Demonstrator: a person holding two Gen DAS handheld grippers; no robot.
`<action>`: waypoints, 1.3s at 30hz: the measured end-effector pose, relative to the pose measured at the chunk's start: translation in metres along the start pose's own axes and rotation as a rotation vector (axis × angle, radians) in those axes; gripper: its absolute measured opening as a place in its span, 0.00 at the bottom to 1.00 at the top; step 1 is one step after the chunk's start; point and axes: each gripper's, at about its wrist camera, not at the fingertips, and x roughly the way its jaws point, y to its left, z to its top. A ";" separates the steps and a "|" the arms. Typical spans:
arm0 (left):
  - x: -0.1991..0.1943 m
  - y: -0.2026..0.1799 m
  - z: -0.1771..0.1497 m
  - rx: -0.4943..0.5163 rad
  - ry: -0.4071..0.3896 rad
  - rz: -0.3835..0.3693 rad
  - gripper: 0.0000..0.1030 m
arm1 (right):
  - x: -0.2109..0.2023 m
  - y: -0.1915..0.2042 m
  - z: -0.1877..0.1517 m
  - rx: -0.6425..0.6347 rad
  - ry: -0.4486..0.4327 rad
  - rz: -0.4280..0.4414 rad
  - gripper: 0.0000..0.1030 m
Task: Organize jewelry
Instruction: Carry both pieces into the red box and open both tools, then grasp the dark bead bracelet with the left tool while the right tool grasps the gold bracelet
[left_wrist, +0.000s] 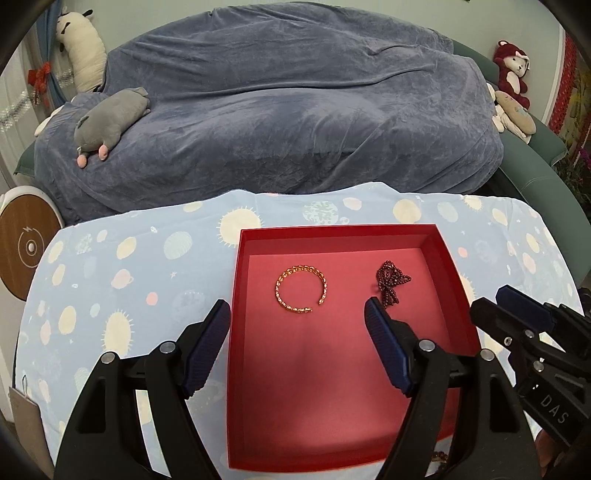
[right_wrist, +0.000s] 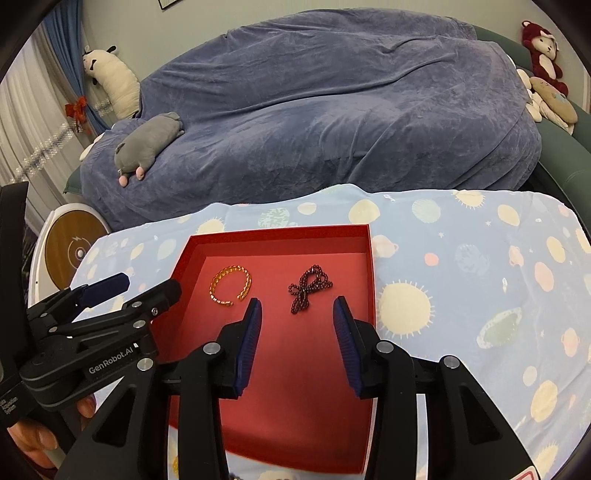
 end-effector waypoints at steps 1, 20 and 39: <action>-0.007 -0.001 -0.002 0.005 -0.006 0.001 0.69 | -0.006 0.001 -0.005 0.002 0.000 0.003 0.39; -0.087 -0.007 -0.120 0.011 0.009 0.001 0.72 | -0.090 0.006 -0.130 -0.009 0.022 -0.036 0.40; -0.050 0.003 -0.219 -0.116 0.156 -0.010 0.68 | -0.074 -0.023 -0.218 0.071 0.166 -0.079 0.40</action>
